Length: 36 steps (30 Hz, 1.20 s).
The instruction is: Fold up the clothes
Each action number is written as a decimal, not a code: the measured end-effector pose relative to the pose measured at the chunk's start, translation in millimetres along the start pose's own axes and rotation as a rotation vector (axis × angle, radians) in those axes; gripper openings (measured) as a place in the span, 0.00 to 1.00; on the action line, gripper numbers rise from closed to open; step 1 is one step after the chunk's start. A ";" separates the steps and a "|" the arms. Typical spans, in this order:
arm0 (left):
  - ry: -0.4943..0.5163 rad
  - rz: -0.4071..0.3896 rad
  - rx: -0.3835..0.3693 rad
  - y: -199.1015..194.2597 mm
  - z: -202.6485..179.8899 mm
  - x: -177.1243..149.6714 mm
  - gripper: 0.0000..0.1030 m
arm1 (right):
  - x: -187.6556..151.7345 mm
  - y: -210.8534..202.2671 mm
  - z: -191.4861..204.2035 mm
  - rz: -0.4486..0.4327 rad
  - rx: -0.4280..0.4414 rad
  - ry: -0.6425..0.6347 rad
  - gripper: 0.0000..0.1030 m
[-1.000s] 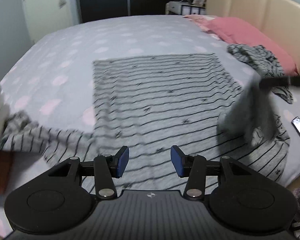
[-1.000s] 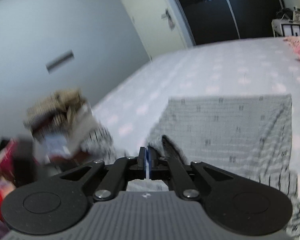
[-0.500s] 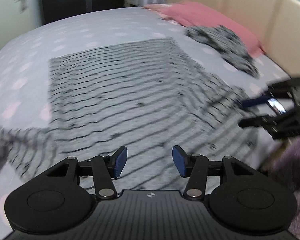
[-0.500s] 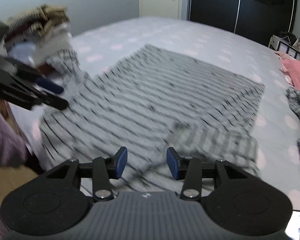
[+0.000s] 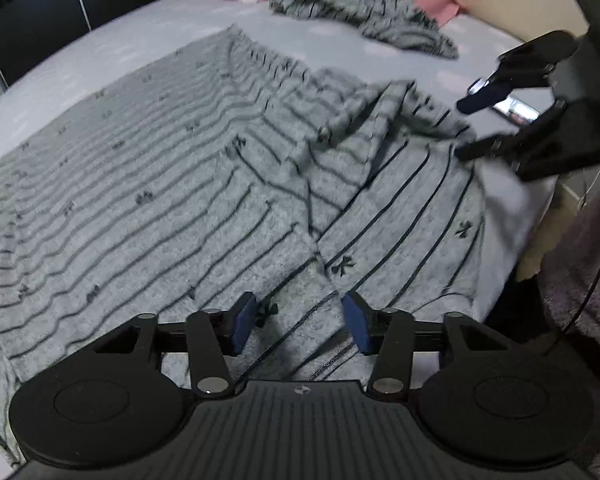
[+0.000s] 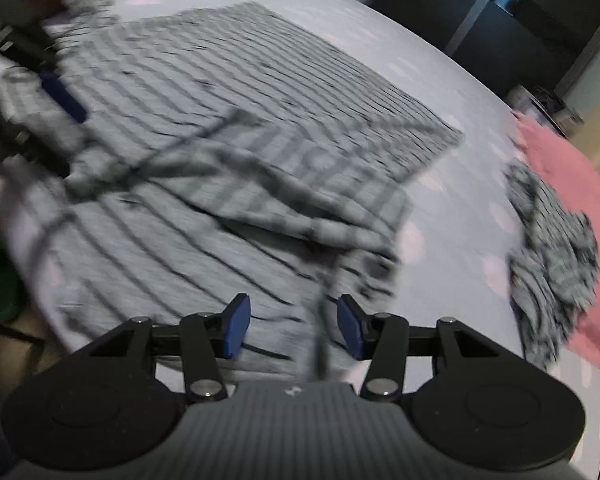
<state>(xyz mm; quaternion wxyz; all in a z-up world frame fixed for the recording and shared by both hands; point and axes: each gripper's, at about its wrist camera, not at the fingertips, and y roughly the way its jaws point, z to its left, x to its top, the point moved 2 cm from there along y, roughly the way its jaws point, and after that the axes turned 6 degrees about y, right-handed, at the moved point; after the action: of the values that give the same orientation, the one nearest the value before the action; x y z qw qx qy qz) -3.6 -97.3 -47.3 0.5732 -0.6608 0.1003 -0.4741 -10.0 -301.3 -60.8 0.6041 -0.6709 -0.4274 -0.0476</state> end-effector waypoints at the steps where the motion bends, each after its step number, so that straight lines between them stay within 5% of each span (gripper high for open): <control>1: -0.001 0.015 -0.006 4.6 0.3 -0.8 0.32 | -0.9 2.8 -6.0 0.007 -0.001 0.035 0.49; 9: 0.013 0.039 0.000 11.5 5.4 -3.6 0.05 | -12.3 20.8 -29.1 0.039 -0.009 0.172 0.51; 17: -0.259 -0.123 -0.032 -47.9 57.8 5.4 0.04 | -6.1 11.5 -11.3 -0.013 -0.021 0.072 0.52; 25: -0.541 -0.275 0.103 -96.0 127.1 -21.2 0.04 | -3.4 12.6 -6.1 -0.017 0.002 0.043 0.52; 29: -0.651 -0.295 0.181 -111.6 155.9 -42.3 0.04 | 2.0 7.4 -6.3 -0.046 0.028 0.067 0.52; 36: -0.750 -0.177 0.252 -94.6 185.0 -69.8 0.04 | 32.5 -12.1 -30.6 -0.104 0.164 0.284 0.54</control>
<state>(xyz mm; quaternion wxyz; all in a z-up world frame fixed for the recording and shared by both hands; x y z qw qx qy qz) 57.7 103.0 17.4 0.6035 -0.7185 -0.2322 -0.2561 16.7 -311.7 -24.5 0.7078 -0.5830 -0.3741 -0.1382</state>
